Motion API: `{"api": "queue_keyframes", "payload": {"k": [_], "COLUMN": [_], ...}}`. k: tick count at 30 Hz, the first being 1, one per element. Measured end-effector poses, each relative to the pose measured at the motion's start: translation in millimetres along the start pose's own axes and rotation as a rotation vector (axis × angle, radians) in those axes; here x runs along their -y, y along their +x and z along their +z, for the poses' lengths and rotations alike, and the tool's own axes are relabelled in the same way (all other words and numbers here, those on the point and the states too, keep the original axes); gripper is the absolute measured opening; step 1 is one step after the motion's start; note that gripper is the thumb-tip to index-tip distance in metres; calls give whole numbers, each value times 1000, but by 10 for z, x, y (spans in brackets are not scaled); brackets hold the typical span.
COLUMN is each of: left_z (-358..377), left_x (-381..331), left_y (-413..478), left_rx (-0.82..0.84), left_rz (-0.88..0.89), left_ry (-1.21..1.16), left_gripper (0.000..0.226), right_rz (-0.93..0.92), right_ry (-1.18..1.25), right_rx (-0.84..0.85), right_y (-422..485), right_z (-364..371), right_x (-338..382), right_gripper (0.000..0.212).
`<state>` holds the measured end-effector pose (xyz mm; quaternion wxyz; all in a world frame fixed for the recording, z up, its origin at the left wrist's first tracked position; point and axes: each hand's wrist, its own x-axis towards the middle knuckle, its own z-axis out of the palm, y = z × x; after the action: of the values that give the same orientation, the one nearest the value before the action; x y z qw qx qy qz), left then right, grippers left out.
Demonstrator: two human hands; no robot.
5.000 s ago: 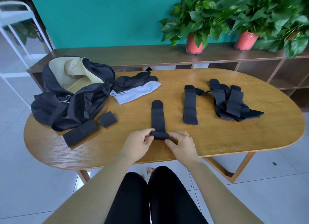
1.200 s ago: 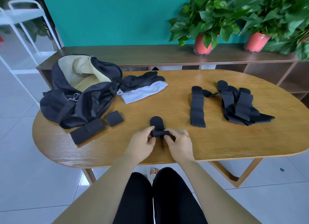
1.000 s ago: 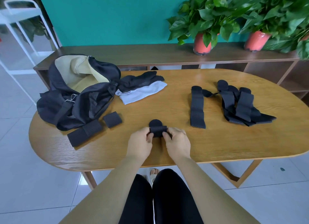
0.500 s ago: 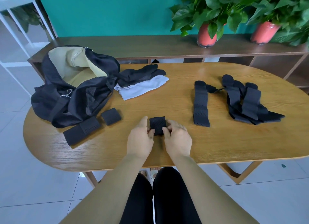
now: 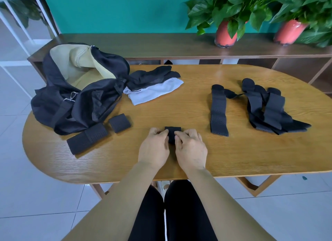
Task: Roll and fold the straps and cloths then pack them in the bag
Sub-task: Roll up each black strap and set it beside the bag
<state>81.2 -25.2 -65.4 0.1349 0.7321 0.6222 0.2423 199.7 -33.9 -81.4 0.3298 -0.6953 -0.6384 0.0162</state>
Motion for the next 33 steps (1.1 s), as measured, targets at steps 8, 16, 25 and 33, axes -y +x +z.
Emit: {"api": "queue_keyframes", "payload": {"k": [8, 16, 25, 33], "left_z": [-36, -314, -713, -975], "left_x": [25, 428, 1015, 1352], "left_y": [18, -230, -737, -955], "left_rx": [52, -36, -285, -286], "left_rz": [11, 70, 121, 34], "left_ry": [27, 268, 397, 453], "left_gripper": [37, 30, 27, 33], "right_rz": [-25, -132, -247, -376], "right_ry": [3, 32, 64, 73], "right_rx": [80, 226, 366, 463], "right_y": [0, -107, -313, -406], "right_z": [-34, 40, 165, 323], "right_x": [8, 345, 899, 1328], "right_gripper": [22, 27, 30, 31]}}
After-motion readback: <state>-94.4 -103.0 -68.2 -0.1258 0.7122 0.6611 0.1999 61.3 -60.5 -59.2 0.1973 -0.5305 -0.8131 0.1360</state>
